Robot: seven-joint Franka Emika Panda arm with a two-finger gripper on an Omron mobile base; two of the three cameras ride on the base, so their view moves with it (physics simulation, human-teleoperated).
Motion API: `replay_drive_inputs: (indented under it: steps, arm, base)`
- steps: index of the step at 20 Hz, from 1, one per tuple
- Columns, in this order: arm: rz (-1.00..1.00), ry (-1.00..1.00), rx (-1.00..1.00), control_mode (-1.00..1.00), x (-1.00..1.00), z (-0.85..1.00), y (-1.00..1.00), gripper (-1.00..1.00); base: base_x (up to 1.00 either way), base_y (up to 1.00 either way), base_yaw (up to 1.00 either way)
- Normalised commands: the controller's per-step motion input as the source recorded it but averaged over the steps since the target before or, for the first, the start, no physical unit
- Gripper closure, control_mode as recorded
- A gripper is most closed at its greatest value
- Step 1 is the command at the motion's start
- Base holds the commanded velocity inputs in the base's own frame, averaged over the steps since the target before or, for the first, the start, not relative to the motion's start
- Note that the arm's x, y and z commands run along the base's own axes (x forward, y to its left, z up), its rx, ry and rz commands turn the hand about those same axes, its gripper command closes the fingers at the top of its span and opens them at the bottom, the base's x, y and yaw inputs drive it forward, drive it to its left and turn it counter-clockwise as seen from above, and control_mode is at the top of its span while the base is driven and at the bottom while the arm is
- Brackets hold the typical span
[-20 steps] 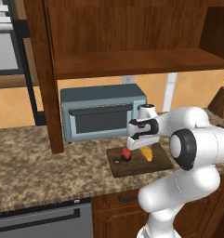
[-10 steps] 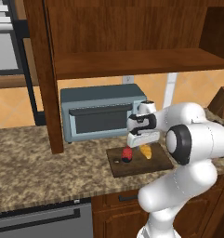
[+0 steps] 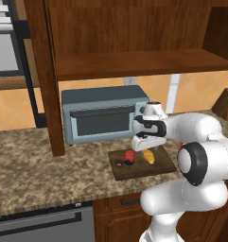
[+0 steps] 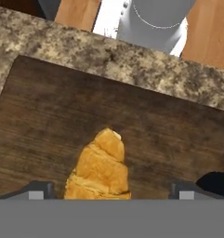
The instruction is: From the different types of pastries on the counter, select a croissant and place it on the cutting board. Then retrieve a jar of jam from the cabinet and place it alongside the croissant on the cutting board.
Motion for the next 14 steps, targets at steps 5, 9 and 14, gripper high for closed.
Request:
replay_drive_inputs:
  steps: [5, 9, 14]
  arm:
    - [0.0, -0.03, 0.0, -1.0, -0.01, 0.89, -0.02, -1.0]
    - [0.0, 0.01, -0.02, -1.0, -0.44, 0.55, -0.64, -1.0]
    - [0.0, 0.0, 0.0, -1.0, -0.62, 0.33, -0.85, -1.0]
  base:
    - [0.0, 0.0, 0.0]
    - [0.0, 0.0, 0.0]
    - [0.0, 0.0, 0.0]
